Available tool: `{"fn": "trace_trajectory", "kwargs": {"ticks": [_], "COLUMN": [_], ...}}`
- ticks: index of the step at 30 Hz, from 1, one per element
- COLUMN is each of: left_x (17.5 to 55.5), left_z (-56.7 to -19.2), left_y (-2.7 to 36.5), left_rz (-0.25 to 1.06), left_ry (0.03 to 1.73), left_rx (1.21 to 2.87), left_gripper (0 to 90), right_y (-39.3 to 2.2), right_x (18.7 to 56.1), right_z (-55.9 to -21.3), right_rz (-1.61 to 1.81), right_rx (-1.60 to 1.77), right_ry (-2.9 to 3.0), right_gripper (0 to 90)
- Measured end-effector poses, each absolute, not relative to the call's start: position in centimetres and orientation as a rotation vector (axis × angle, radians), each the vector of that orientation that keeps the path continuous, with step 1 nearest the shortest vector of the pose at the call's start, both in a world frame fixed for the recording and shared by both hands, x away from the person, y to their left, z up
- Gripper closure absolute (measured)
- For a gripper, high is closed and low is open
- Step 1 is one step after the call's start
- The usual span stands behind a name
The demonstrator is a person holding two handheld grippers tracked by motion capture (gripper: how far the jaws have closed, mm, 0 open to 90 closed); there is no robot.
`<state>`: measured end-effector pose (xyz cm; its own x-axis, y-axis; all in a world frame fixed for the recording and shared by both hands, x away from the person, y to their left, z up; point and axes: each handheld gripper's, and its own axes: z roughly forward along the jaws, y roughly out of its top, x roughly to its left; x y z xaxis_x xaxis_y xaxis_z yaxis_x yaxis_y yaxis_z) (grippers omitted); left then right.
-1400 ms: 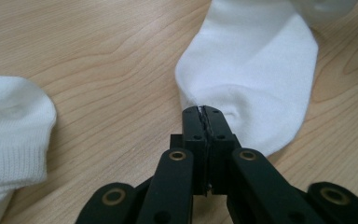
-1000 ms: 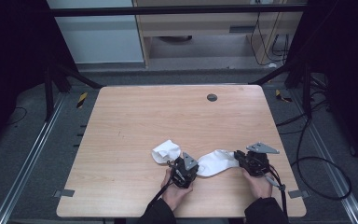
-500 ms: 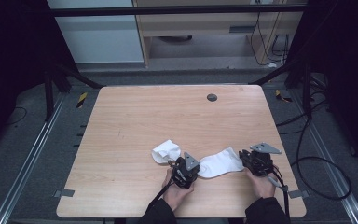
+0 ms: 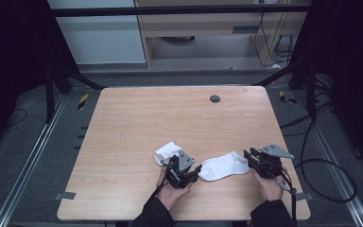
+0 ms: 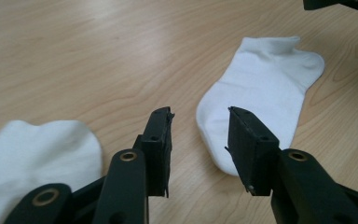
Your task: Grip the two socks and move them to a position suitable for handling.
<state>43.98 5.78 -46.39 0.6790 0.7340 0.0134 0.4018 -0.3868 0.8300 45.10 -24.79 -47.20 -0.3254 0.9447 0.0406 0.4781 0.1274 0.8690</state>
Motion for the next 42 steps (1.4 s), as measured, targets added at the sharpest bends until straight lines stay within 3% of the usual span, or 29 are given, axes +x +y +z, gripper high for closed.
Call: {"fn": "trace_trajectory", "kwargs": {"ticks": [17, 28, 42], "left_x": [44.0, 43.7, 44.0], "left_z": [-43.4, -44.4, -46.5], "left_y": [12.4, 16.7, 17.9], "left_rz": [0.600, 0.636, 0.628], "left_ry": [0.932, 1.013, 1.062], "left_rx": [1.997, 1.997, 2.032], "left_gripper": [56.3, 57.5, 59.7], "right_y": [-22.1, -18.8, -13.2], "right_x": [45.0, 46.0, 47.3], "right_z": [-45.7, -44.7, -44.6], "right_rz": [1.246, 1.299, 1.312], "right_rx": [1.282, 1.207, 1.092], "right_ry": [1.946, 2.018, 2.140], "right_gripper": [58.8, 58.1, 60.3]}}
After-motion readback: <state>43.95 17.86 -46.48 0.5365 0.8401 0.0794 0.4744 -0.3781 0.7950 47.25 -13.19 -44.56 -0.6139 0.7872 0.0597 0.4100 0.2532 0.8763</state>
